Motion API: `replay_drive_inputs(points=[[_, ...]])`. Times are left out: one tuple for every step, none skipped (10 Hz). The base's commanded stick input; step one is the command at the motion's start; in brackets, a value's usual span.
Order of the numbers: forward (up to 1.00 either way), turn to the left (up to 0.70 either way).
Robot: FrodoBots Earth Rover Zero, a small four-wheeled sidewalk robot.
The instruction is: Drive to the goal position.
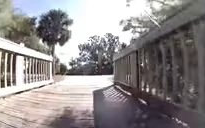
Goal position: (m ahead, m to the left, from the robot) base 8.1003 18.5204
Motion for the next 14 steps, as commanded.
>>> replay_drive_inputs(points=[[0.85,0.0],[0.85,0.0],[0.85,0.0],[0.85,0.0],[0.85,0.0],[0.85,0.0],[0.85,0.0],[0.85,0.0],[0.85,0.06],[0.85,0.34],[0.85,0.34],[0.85,0.32],[0.85,0.18],[0.85,0.01]])
